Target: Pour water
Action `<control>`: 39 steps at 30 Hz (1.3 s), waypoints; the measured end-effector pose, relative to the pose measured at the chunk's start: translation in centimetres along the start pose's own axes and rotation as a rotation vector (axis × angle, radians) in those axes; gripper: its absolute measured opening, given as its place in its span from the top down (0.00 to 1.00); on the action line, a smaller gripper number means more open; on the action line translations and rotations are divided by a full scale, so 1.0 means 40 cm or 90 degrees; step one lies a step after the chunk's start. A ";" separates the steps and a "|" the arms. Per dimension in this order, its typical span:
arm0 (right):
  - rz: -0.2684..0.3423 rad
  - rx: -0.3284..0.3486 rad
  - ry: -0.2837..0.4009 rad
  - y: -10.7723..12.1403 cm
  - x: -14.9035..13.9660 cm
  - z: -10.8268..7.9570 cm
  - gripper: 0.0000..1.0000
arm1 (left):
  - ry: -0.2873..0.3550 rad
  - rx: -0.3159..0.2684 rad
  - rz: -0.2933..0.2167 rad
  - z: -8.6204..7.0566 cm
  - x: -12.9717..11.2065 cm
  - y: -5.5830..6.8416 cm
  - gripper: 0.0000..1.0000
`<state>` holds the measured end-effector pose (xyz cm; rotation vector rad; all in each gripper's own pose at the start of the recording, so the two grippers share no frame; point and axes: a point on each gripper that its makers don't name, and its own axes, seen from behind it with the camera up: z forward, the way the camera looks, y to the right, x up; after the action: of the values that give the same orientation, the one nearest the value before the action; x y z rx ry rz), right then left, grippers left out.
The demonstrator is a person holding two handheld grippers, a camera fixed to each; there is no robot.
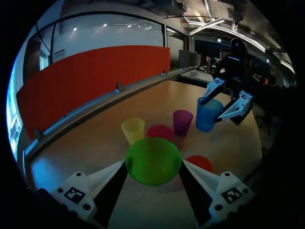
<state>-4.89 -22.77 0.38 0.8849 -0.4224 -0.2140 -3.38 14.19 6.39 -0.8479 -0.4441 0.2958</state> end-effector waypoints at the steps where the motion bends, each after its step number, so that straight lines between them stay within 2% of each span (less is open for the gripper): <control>1: 0.000 -0.002 0.004 0.002 0.008 -0.006 0.11 | 0.006 0.001 -0.002 -0.003 0.007 0.001 0.13; 15: -0.002 -0.023 0.074 0.018 0.118 -0.071 0.11 | 0.119 0.005 -0.032 -0.035 0.120 0.016 0.13; 21: -0.003 -0.028 0.089 0.024 0.140 -0.086 0.11 | 0.166 0.003 -0.054 -0.046 0.161 0.014 0.12; 27: -0.007 -0.032 0.100 0.026 0.156 -0.092 0.11 | 0.206 -0.003 -0.059 -0.058 0.201 0.021 0.12; 39: -0.014 -0.034 0.117 0.026 0.178 -0.105 0.11 | 0.213 -0.003 -0.042 -0.066 0.226 0.040 0.12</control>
<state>3.34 -21.68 0.76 0.8482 -0.2351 -0.1614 5.63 17.30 5.94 -0.8659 -0.1606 0.0889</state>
